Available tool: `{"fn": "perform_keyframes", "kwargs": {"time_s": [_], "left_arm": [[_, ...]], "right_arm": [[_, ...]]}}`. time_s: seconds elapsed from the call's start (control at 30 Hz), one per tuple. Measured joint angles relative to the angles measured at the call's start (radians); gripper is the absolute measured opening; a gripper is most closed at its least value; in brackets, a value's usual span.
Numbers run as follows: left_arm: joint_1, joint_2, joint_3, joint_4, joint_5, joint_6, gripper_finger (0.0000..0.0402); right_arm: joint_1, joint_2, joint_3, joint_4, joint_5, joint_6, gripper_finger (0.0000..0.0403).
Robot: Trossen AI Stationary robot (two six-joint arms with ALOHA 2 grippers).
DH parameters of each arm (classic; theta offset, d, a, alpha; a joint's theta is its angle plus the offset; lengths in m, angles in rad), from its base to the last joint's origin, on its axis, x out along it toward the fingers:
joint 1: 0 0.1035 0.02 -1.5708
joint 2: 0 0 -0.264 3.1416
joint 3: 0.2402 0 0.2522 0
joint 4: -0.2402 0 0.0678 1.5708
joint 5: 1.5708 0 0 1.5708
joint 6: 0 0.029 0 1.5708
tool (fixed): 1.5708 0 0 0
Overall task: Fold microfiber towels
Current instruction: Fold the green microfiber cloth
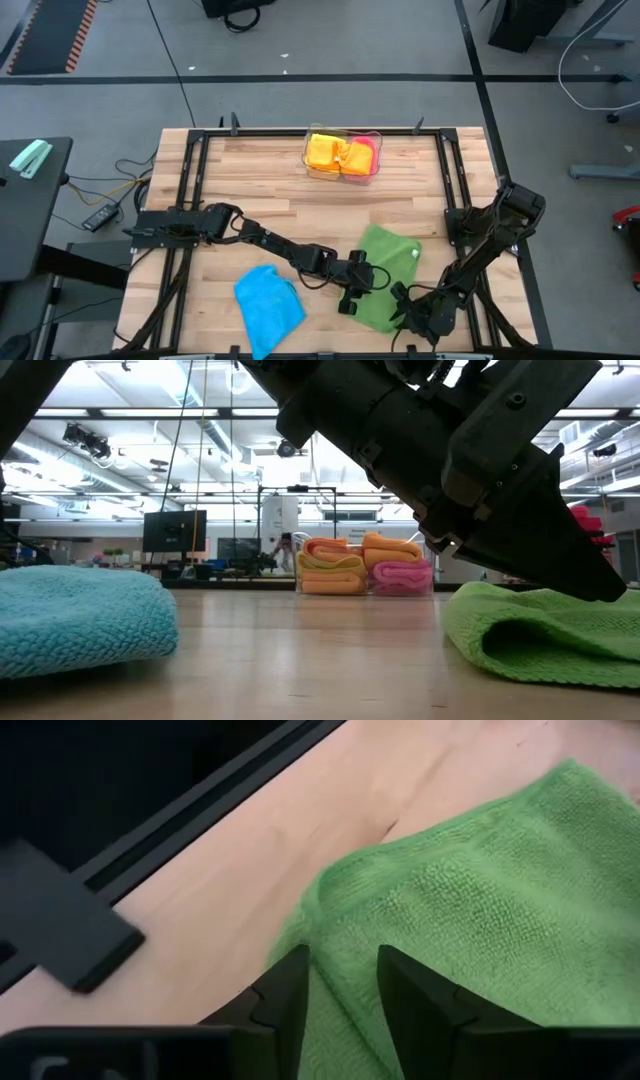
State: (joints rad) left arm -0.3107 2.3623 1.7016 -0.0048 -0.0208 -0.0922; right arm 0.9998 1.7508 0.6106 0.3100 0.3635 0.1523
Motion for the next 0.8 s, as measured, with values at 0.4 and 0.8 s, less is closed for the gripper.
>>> {"fn": "perform_keyframes", "kwargs": {"time_s": [0.4, 0.8], "left_arm": [[-0.001, 0.0, 0.0, -0.016, 0.0, 0.001, 0.0074], [0.0, 0.0, 0.0, -0.016, 0.0, 0.002, 0.0078]], "right_arm": [[0.004, -0.125, 0.0, -0.215, 0.055, 0.072, 0.0099], [0.106, -0.129, 0.0, -0.351, 0.25, 0.06, 0.0094]]}}
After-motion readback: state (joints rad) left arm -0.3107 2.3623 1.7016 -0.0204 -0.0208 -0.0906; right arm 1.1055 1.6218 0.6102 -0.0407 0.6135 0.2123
